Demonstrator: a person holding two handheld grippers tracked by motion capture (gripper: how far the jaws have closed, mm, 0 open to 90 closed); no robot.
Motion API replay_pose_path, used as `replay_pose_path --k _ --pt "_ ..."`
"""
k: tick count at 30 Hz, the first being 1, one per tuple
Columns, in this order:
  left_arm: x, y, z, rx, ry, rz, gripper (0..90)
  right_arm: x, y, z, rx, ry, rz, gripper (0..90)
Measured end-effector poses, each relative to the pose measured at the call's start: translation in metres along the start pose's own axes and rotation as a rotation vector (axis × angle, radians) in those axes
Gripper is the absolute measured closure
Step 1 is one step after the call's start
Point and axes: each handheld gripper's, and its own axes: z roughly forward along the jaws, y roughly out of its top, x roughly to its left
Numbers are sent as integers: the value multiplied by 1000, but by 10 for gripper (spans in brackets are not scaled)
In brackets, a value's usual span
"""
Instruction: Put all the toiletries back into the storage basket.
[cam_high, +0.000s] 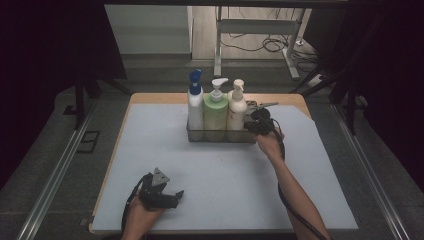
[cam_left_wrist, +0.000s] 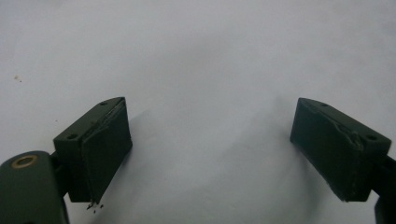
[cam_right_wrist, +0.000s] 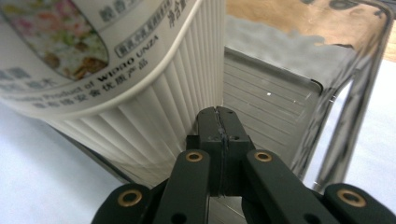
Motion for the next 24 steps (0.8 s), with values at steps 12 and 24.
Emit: replay_pose_path --k 12,24 --pt "0 0 0 2 1 3 119 4 2 -7 -11 9 -5 896" --pt "0 0 0 0 0 1 119 10 1 -10 -4 2 -19 896"
